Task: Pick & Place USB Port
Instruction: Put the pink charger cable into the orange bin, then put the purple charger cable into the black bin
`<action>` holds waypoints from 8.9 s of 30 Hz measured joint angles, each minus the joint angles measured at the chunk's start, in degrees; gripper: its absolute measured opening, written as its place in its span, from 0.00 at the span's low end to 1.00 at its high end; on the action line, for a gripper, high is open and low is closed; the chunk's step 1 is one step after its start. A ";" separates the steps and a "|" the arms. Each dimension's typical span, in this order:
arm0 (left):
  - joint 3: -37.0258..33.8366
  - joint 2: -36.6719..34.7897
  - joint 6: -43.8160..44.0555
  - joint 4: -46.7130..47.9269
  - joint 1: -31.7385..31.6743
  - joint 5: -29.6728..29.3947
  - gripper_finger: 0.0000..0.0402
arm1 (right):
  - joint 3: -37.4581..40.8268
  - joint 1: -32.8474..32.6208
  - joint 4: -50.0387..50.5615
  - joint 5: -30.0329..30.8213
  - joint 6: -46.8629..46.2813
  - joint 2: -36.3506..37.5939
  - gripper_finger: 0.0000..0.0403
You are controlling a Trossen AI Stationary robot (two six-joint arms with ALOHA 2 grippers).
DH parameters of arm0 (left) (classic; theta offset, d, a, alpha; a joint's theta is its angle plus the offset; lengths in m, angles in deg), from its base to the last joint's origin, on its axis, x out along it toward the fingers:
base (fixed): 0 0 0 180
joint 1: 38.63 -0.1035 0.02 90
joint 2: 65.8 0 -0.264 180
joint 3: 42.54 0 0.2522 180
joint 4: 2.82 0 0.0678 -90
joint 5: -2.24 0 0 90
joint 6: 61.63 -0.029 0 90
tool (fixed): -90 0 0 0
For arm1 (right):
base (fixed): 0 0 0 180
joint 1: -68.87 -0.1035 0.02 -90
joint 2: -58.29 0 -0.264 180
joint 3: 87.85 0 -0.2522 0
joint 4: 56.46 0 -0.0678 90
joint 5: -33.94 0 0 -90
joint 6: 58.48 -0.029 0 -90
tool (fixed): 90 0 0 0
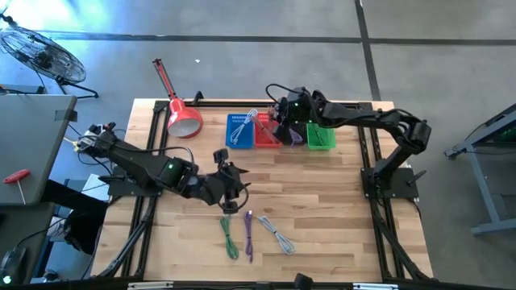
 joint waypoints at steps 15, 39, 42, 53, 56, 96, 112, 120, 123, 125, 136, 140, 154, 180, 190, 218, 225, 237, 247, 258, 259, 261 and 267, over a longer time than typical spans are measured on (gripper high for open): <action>0.00 0.00 -0.22 0.02 0.17 -0.10 0.42 | -0.02 0.34 0.56 -1.75 -3.96 -7.83 0.02; 0.00 -0.01 -0.22 1.63 0.15 -0.15 0.42 | 0.07 -0.58 5.03 -3.68 -7.90 -8.36 0.20; 0.00 0.00 -0.22 2.18 0.15 -0.17 0.42 | 0.07 -0.60 4.88 -3.70 -7.68 -8.36 0.26; 0.00 0.00 -0.37 3.06 0.15 -0.15 0.42 | 0.07 -2.43 3.28 -6.58 -1.78 -3.84 0.41; 0.00 -0.01 -0.40 4.44 0.15 -0.15 0.42 | 0.07 -4.50 3.92 -7.53 0.94 -0.03 0.42; 0.00 15.15 -44.22 11.22 3.40 22.32 0.42 | 0.00 -47.73 17.58 -2.02 -10.37 9.54 0.43; 0.01 21.44 -53.66 5.10 6.16 25.14 0.42 | 0.00 -57.01 16.55 6.19 -25.90 9.52 0.43; 0.00 25.18 -57.26 3.26 6.16 24.95 0.42 | 0.00 -59.61 15.09 10.63 -31.49 9.52 0.43; 0.10 25.44 -58.93 1.66 6.16 25.38 0.42 | 0.00 -60.91 14.24 12.54 -32.46 9.52 0.43; 0.00 25.67 -59.91 1.82 6.16 25.38 0.42 | 0.00 -61.64 13.32 13.78 -32.82 9.52 0.43; 0.02 26.38 -65.85 -0.12 6.14 28.61 0.42 | 0.00 -64.01 12.19 19.44 -35.00 9.52 0.43; 0.10 27.24 -65.93 -1.19 5.96 30.01 0.42 | 0.00 -63.99 11.49 19.46 -34.91 9.50 0.43; 0.12 30.91 -67.52 -2.68 1.95 32.83 0.42 | 0.02 -63.97 10.19 19.79 -34.72 8.80 0.43; 0.11 33.41 -68.61 -3.70 0.98 26.74 0.02 | 0.02 -63.97 10.10 22.99 -33.45 8.71 0.43; 2.74 28.81 -58.98 4.48 3.52 8.49 0.01 | 0.02 -65.97 9.71 27.47 -31.75 8.71 0.43; -9.18 -7.67 -26.66 -24.71 4.12 8.92 0.00 | 0.02 -66.20 6.41 89.04 -10.30 8.77 0.43; -25.64 -13.73 -25.27 -49.04 1.64 10.84 0.00 | 0.02 -64.32 -5.35 74.91 5.41 8.77 0.43; -29.79 -12.08 -15.16 -54.92 -5.51 25.49 0.00 | 0.00 -57.00 -18.16 50.67 13.40 8.77 0.43; -29.66 -9.02 -17.70 -55.16 -5.51 27.10 0.00 | 0.00 -50.66 -19.03 32.34 9.68 8.77 0.43; -29.77 -7.76 -18.99 -55.03 -5.53 27.36 0.00 | 0.02 -45.48 -19.51 19.18 6.73 8.77 0.31; -29.77 -7.76 -19.30 -55.02 -5.53 27.10 0.00 | 0.00 -45.48 -19.40 19.17 7.13 8.77 0.26; -29.77 -7.77 -19.81 -55.02 -5.53 26.39 0.00 | 0.00 -45.48 -19.38 19.13 8.21 8.77 0.13; -29.70 -7.78 -19.86 -54.08 -5.56 25.75 0.09 | 0.02 -45.88 -19.07 23.25 9.29 8.73 0.08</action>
